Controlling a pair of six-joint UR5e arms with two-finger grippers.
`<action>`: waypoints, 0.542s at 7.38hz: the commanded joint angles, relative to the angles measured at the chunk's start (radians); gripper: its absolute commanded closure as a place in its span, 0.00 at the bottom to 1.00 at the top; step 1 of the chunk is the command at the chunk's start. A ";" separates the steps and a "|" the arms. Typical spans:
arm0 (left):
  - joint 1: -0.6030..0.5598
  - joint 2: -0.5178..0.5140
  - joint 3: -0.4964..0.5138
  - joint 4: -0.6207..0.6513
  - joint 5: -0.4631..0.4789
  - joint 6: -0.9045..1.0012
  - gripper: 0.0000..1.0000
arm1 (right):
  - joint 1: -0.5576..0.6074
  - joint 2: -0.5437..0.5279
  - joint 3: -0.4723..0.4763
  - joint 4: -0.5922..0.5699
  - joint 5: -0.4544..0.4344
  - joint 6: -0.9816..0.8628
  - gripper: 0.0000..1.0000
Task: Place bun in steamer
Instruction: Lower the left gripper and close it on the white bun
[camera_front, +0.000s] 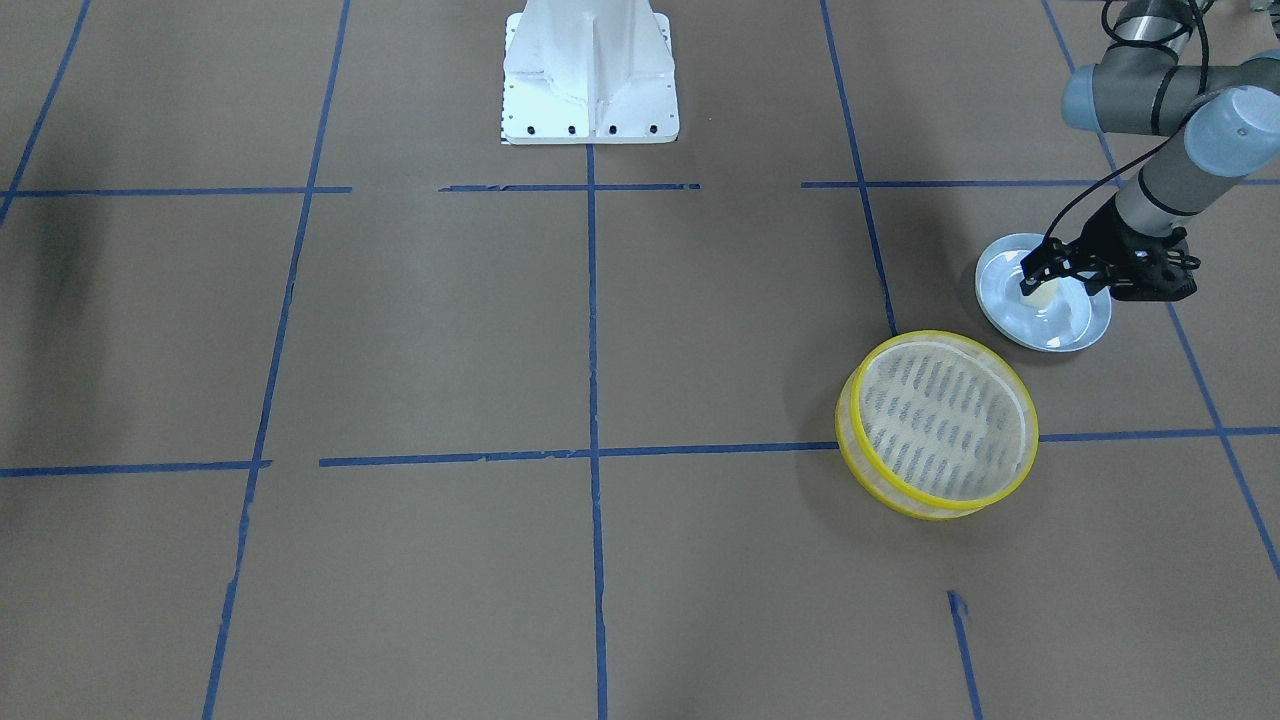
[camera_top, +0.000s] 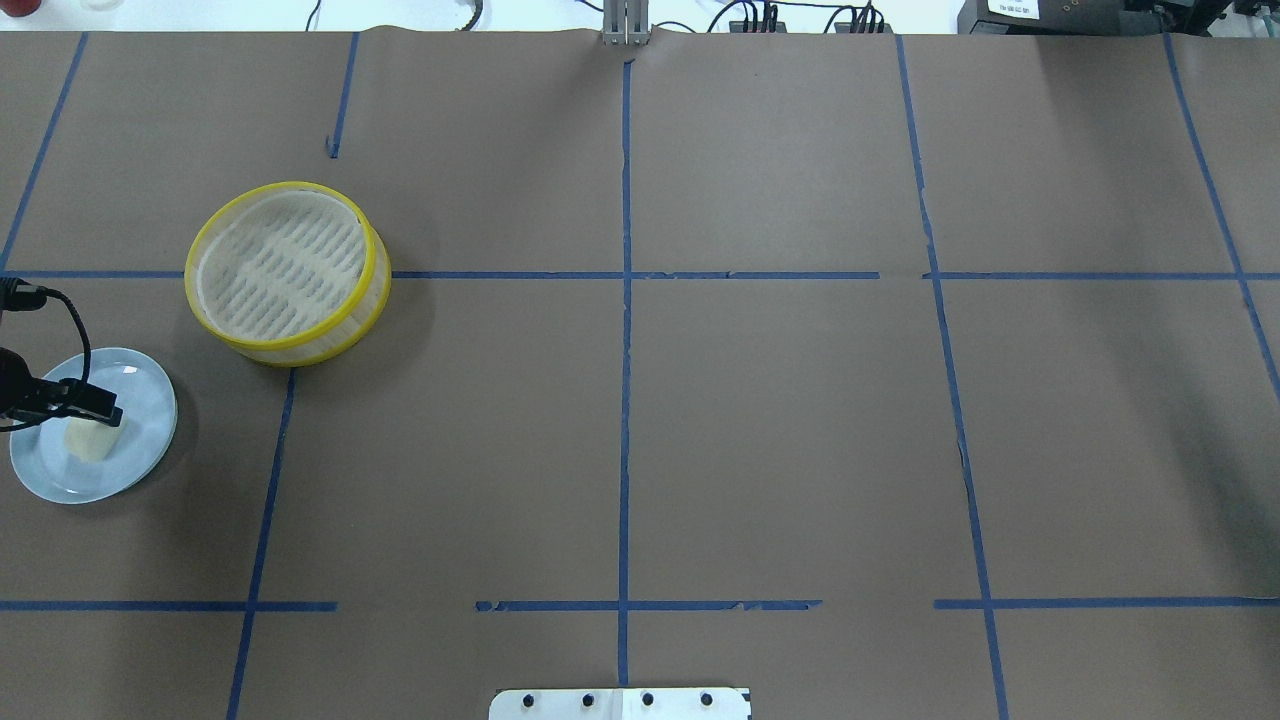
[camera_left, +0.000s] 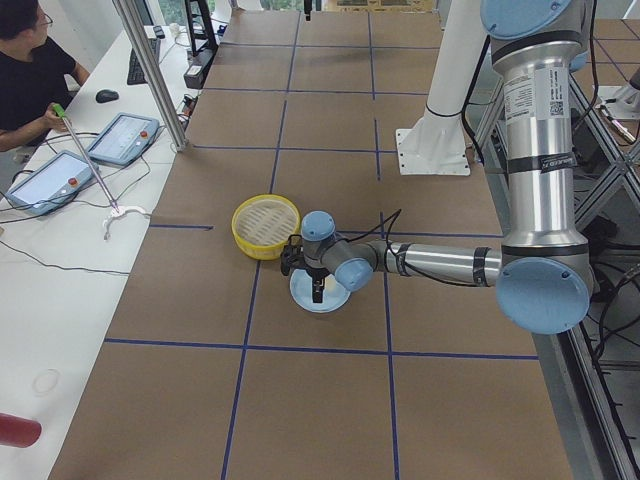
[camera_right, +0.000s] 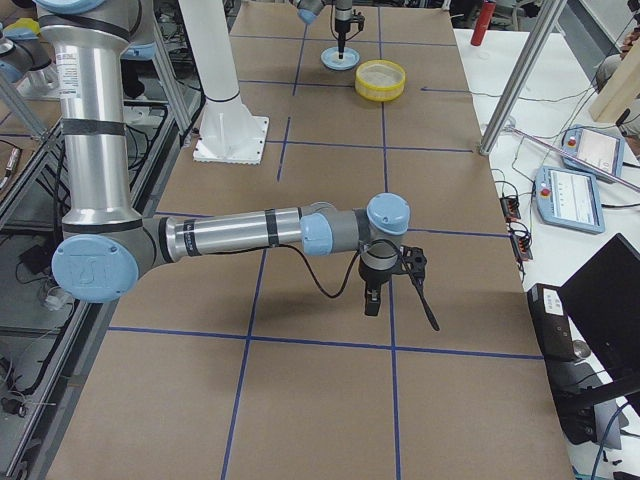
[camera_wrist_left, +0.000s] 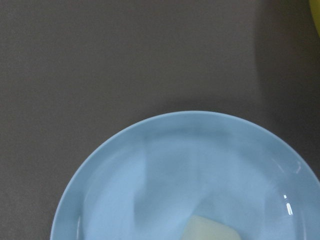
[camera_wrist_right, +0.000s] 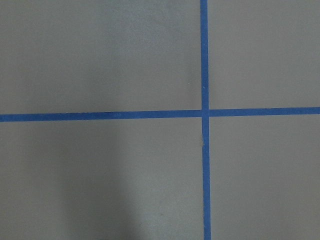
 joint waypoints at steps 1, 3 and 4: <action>0.014 0.000 -0.004 -0.005 -0.002 -0.003 0.00 | 0.000 0.000 0.000 0.001 0.000 0.000 0.00; 0.028 0.001 -0.007 -0.005 0.000 -0.005 0.02 | 0.000 0.000 0.000 0.000 0.000 0.000 0.00; 0.030 0.009 -0.012 -0.005 0.000 -0.007 0.13 | 0.000 0.000 0.000 0.000 0.000 0.000 0.00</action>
